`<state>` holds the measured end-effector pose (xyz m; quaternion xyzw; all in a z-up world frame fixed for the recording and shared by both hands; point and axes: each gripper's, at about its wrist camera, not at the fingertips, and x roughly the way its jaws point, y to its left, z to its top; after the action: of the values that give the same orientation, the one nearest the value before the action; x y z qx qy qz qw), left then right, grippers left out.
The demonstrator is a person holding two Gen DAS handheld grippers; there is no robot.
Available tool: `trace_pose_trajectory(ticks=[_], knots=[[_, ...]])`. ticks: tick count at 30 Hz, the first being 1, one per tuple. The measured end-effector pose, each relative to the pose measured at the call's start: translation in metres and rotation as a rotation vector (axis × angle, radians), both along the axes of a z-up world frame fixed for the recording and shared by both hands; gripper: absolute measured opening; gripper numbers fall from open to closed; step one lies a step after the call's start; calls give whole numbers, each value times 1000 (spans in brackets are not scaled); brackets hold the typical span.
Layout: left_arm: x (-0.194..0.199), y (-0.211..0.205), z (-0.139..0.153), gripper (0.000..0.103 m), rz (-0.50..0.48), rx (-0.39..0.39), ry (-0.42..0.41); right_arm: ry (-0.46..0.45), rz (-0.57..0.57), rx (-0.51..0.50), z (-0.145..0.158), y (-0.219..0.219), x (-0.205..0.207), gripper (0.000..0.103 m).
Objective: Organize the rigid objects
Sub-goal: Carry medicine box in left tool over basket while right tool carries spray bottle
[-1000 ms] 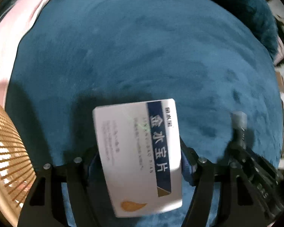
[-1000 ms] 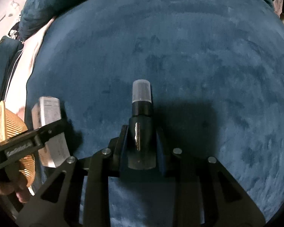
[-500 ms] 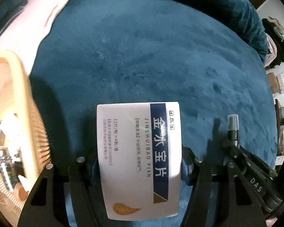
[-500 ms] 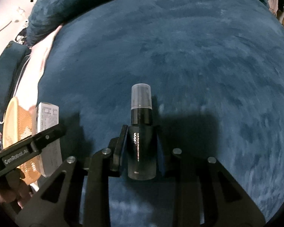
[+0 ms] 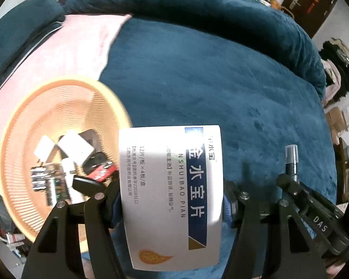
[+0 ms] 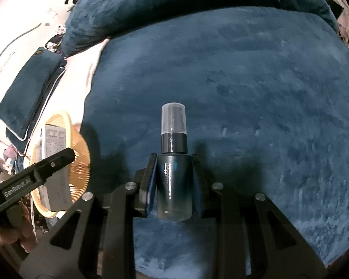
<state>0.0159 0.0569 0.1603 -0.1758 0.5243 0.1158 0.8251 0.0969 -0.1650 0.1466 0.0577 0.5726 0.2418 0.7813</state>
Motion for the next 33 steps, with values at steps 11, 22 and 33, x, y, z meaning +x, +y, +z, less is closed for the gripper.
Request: trace_pose_trajectory(ticks=[11, 22, 33], knots=[[-48, 50, 21, 66, 111, 4, -47, -50, 71, 6, 23, 33, -19, 28], [-75, 94, 16, 66, 205, -4, -58, -65, 166, 3, 27, 86, -31, 28], [-100, 147, 6, 66, 326, -22, -47, -81, 293, 30, 32, 155, -42, 27]])
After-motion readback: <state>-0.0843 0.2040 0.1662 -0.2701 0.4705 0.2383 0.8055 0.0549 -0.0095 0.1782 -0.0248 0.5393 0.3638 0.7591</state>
